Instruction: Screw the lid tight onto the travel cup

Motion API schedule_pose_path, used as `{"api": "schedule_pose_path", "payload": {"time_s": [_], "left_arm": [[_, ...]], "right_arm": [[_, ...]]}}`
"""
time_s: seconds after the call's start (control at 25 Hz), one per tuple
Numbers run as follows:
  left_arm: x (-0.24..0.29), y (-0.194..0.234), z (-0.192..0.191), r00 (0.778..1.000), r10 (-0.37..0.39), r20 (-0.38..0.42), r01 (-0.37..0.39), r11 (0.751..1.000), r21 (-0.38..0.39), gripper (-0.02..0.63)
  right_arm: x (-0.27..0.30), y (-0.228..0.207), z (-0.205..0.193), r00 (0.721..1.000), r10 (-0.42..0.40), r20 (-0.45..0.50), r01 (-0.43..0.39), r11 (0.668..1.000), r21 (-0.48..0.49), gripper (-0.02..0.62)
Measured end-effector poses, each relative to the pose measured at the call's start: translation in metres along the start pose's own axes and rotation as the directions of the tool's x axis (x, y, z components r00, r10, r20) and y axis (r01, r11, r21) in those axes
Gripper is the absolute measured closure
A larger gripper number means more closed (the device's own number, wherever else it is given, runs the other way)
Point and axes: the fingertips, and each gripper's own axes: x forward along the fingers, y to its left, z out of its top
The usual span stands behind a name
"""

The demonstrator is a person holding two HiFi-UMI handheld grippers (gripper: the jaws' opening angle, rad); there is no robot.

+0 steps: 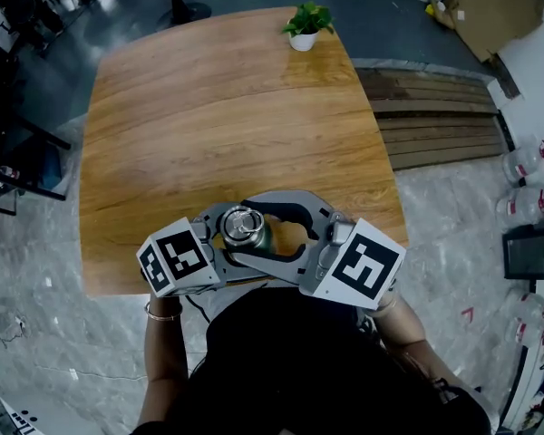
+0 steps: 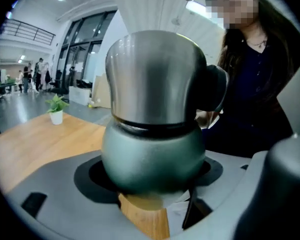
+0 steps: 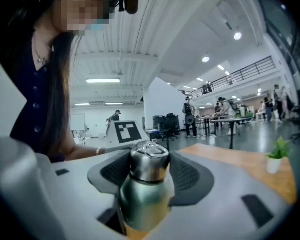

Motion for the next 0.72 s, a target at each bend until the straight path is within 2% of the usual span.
{"api": "schedule_pose_path", "payload": {"time_s": [0.2,0.28,0.32,0.4,0.48,0.56,0.64,0.72], "left_arm": [[0.0,0.029,-0.004,0.985,0.169,-0.025,-0.169,0.985,-0.018,0.206],[-0.002,0.031,-0.004,0.982,0.188,-0.031,-0.188,0.982,-0.009,0.206],[-0.003,0.027,-0.003,0.986,0.163,-0.021,-0.163,0.987,-0.005,0.206],[-0.006,0.012,0.002,0.998,0.064,0.026,-0.064,0.998,-0.008,0.206],[-0.008,-0.004,0.008,0.997,-0.044,0.069,0.046,0.999,-0.025,0.206],[-0.007,-0.014,0.01,0.991,-0.11,0.07,0.113,0.993,-0.039,0.206],[-0.003,-0.013,0.008,0.994,-0.105,0.038,0.106,0.994,-0.027,0.206],[-0.001,-0.004,0.003,0.999,-0.052,0.009,0.052,0.998,-0.017,0.206]], "right_arm": [[0.005,-0.016,-0.004,0.982,-0.188,-0.01,0.187,0.981,-0.053,0.337],[0.006,-0.016,0.0,0.98,-0.197,0.028,0.198,0.979,-0.04,0.337],[0.006,-0.013,0.003,0.984,-0.169,0.051,0.17,0.985,-0.013,0.337],[0.004,-0.006,0.007,0.995,-0.073,0.073,0.07,0.996,0.054,0.336],[0.001,-0.001,0.008,0.997,0.006,0.072,-0.013,0.996,0.092,0.336],[-0.001,0.001,0.008,0.996,0.044,0.072,-0.051,0.994,0.099,0.336],[-0.001,0.002,0.007,0.997,0.049,0.062,-0.054,0.995,0.089,0.337],[0.0,-0.003,0.003,0.999,0.003,0.034,-0.005,0.998,0.066,0.337]]}}
